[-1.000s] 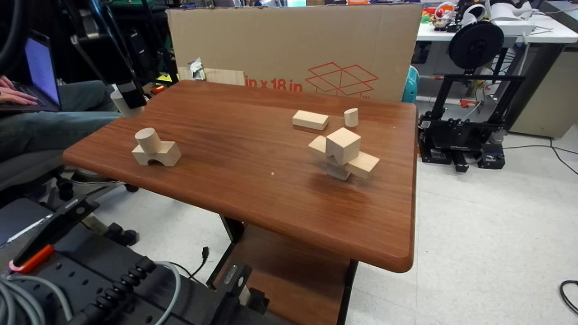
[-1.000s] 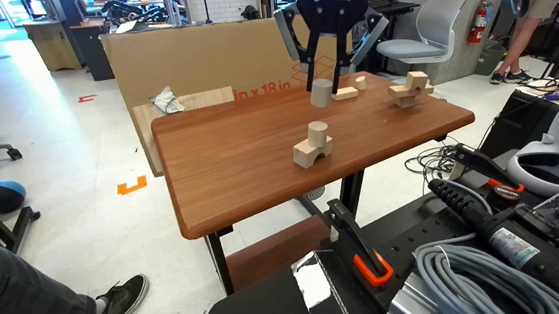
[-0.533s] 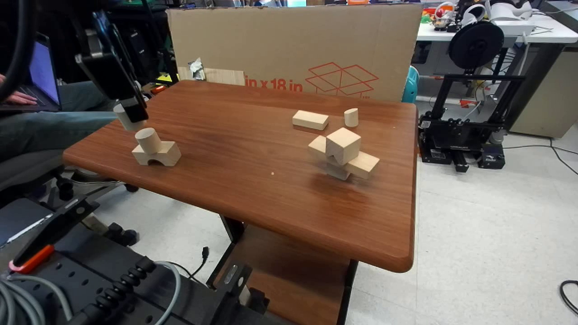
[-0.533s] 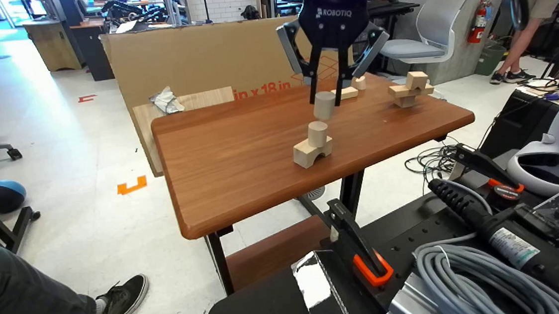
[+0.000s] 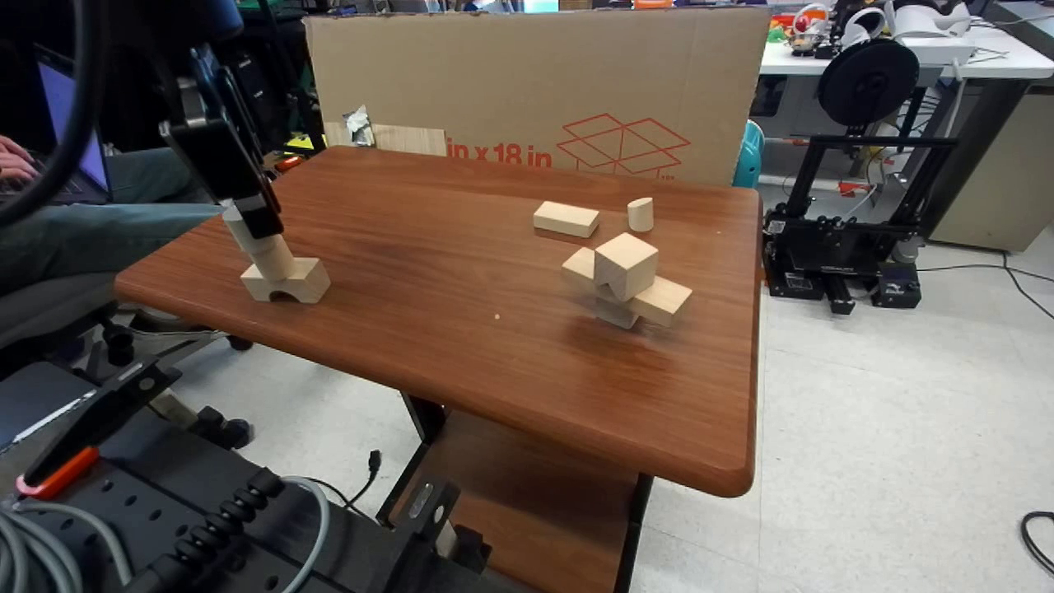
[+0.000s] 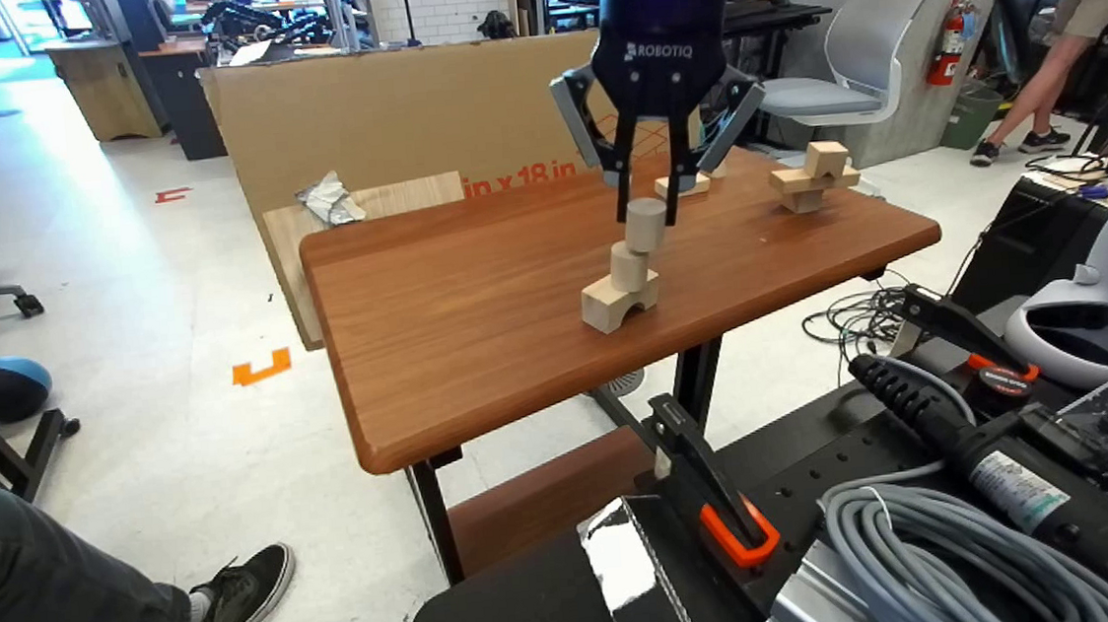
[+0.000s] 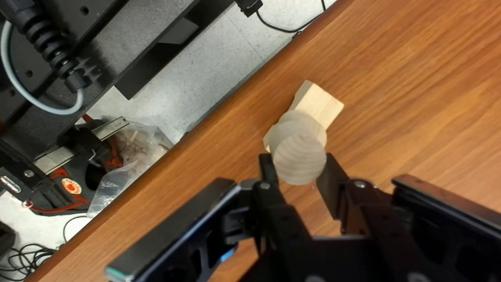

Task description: Put a block on the rectangular block

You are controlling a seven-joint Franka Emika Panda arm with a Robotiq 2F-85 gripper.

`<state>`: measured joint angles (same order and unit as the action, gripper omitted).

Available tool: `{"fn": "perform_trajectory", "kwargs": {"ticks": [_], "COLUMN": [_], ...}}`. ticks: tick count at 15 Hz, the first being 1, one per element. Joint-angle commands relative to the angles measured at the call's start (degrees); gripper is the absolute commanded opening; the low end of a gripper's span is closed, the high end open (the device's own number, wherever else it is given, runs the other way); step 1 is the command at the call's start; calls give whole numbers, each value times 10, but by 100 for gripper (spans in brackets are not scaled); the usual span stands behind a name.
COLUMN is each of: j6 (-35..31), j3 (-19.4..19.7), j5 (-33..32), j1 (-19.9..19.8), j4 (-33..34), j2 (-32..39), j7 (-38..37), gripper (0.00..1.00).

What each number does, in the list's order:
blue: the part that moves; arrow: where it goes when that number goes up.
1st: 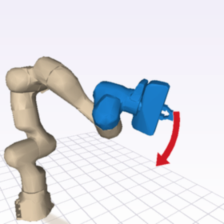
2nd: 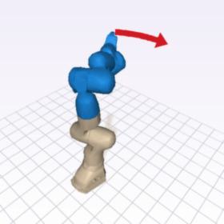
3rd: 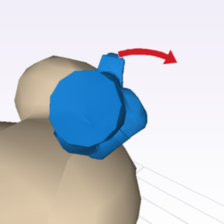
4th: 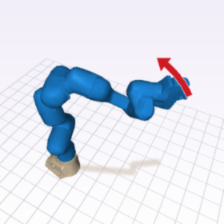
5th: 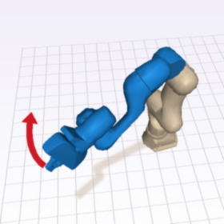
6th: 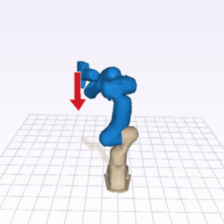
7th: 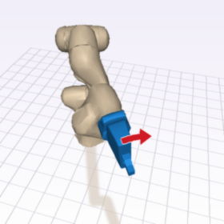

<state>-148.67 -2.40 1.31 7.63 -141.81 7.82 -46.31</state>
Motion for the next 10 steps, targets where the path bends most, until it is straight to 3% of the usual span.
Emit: {"fn": "perform_trajectory", "kwargs": {"ticks": [1,10], "j6": [-16,-31], "j3": [5,4], "j5": [-15,-16], "j1": [4,13], "j4": [15,18], "j2": [15,29], "j7": [-16,-14], "gripper": [8,8]}}
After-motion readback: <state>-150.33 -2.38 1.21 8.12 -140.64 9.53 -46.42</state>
